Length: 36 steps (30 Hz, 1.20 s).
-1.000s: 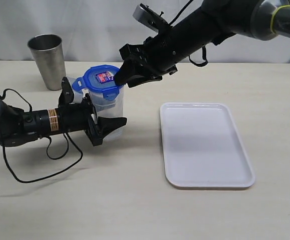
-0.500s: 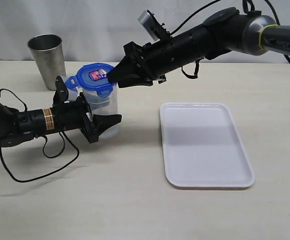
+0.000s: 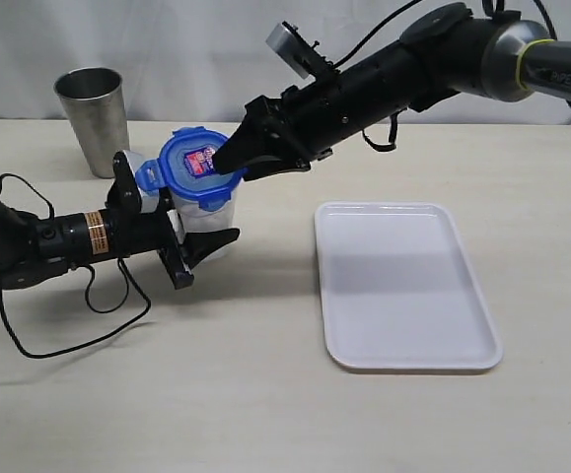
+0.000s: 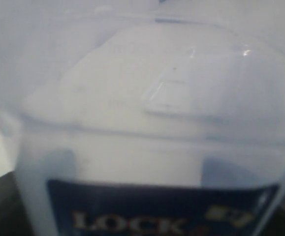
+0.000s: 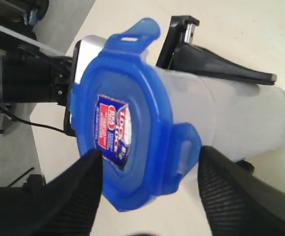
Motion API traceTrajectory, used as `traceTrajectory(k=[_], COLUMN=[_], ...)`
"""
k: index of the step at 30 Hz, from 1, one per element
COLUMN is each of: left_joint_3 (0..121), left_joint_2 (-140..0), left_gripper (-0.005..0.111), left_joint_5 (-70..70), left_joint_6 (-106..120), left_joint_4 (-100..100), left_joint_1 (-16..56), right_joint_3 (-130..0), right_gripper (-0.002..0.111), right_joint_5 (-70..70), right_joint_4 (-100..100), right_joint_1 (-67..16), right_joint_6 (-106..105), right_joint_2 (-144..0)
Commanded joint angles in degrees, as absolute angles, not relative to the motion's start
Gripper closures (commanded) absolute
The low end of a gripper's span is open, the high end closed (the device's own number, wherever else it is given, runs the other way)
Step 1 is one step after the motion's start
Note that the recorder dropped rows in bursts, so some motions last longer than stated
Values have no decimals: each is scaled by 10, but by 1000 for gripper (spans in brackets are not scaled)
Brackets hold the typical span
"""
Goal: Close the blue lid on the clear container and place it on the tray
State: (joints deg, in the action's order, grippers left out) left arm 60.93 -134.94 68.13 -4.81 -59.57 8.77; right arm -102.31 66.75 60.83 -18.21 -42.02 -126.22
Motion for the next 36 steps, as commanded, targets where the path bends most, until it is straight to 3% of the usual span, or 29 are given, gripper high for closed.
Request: traceTrajectory(k=[1, 11, 15, 20, 28, 36], left_joint_3=[614, 614, 614, 614, 614, 614], left_joint_2=[-1343, -1341, -1341, -1339, -1330, -1330], left_gripper=[107, 107, 107, 107, 107, 107], left_joint_5=[700, 700, 700, 700, 700, 700], left_joint_6=[-14, 109, 124, 179, 261, 258], left_joint_4=[-607, -647, -653, -663, -657, -656], left_joint_1=[94, 94, 94, 102, 110, 110], right_joint_3=[-1020, -1020, -1020, -1020, -1000, -992], right_gripper=[49, 49, 49, 58, 58, 60], right_joint_5=[700, 700, 700, 696, 628, 598], right_joint_4=[618, 545, 450, 310, 127, 71], right_joint_1=[-185, -175, -212, -278, -371, -387], right_joint_6=[-456, -603, -648, -671, -656, -614], right_joint_2=[-1228, -1134, -1095, -1081, -1081, -1111])
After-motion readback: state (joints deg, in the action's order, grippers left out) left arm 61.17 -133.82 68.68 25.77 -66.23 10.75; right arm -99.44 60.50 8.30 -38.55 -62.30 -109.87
